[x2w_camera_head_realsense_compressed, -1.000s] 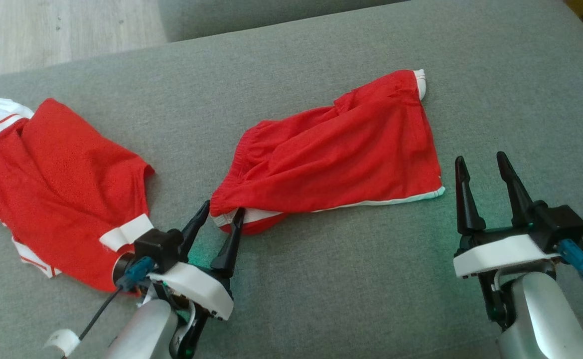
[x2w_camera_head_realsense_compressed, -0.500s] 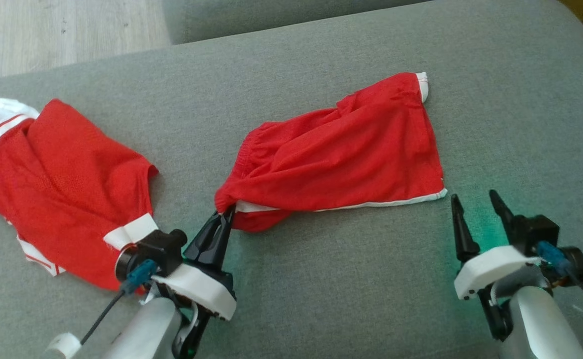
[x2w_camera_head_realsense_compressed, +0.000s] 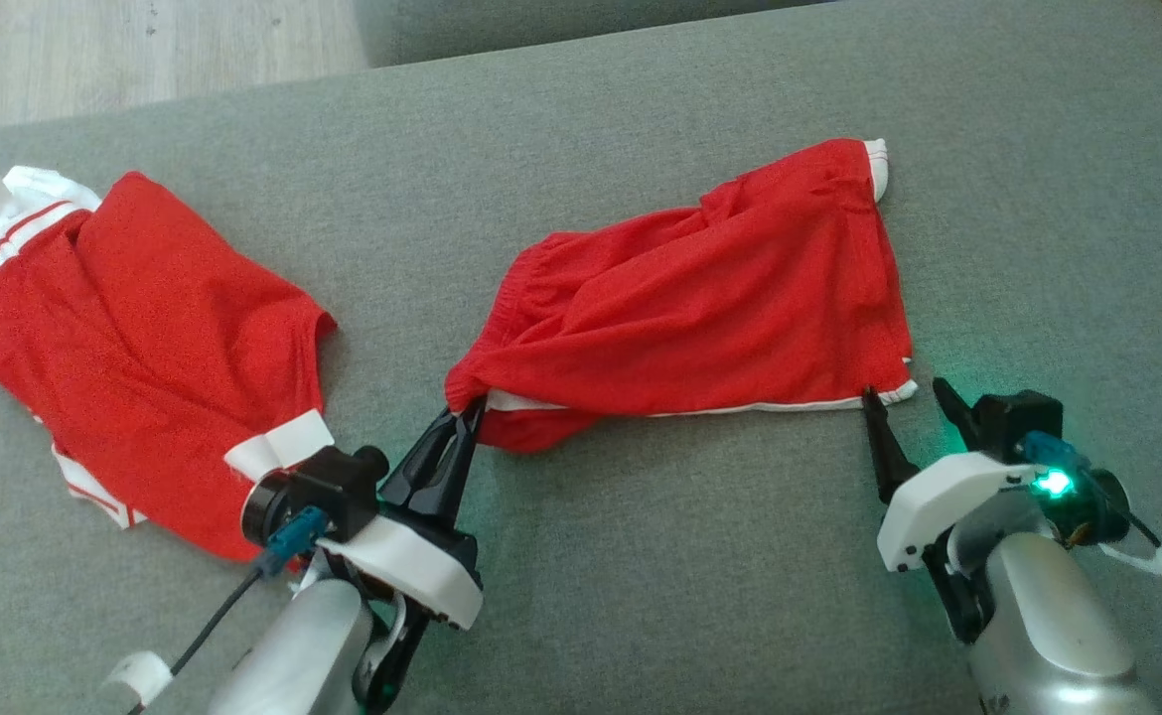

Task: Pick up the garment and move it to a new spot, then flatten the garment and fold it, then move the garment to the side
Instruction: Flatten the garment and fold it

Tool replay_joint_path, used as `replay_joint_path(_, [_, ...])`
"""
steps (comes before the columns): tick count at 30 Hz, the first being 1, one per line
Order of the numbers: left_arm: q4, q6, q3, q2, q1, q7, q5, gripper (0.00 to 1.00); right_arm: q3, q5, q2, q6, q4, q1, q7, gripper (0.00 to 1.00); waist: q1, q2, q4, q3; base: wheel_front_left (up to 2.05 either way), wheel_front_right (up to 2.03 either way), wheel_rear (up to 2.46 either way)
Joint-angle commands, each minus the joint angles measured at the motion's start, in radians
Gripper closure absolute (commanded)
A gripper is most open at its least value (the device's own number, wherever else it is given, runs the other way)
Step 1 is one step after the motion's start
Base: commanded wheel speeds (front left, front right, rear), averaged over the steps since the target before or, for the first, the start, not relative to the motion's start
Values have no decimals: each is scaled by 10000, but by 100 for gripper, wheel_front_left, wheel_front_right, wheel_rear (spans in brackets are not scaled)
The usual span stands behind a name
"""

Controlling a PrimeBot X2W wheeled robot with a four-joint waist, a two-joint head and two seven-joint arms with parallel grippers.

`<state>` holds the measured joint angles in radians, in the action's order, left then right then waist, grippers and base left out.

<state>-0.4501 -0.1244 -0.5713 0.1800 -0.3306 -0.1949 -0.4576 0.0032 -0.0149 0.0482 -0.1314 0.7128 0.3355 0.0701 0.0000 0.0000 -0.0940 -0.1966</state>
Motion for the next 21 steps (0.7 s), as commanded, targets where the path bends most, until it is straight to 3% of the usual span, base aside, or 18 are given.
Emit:
replay_joint_path(1, [296, -21, 279, 146, -445, -80, 30, 100, 284, 56, 20, 7, -208, 298, 1, 0, 0, 0, 6, -3, 0, 0, 0])
replay_joint_path(6, [322, 7, 235, 177, -482, -64, 21, 100, 460, 182, 20, 7, 168, 507, 66, 0, 0, 0, 20, -24, 0, 0, 0])
replay_joint_path(7, [328, 16, 228, 186, -490, -56, 19, 100, 512, 206, 20, 7, 225, 545, 68, 6, 0, 0, 14, -30, 0, 0, 0])
replay_joint_path(8, [332, 24, 220, 194, -498, -46, 17, 100, 572, 234, 20, 7, 276, 580, 69, 35, 0, 0, 10, -31, 0, 0, 0])
replay_joint_path(9, [331, 30, 213, 205, -505, -36, 13, 100, 623, 261, 20, 7, 318, 608, 70, 82, 0, 0, 2, -25, 0, 0, 0])
replay_joint_path(10, [325, 35, 208, 217, -511, -26, 8, 100, 665, 277, 20, 7, 353, 628, 74, 100, 0, 0, -6, -12, 0, 0, 0])
replay_joint_path(21, [290, 338, 292, 539, -417, -32, 44, 100, 884, 91, 20, 7, -83, 718, 527, 100, 0, 0, -209, 421, 0, 0, 0])
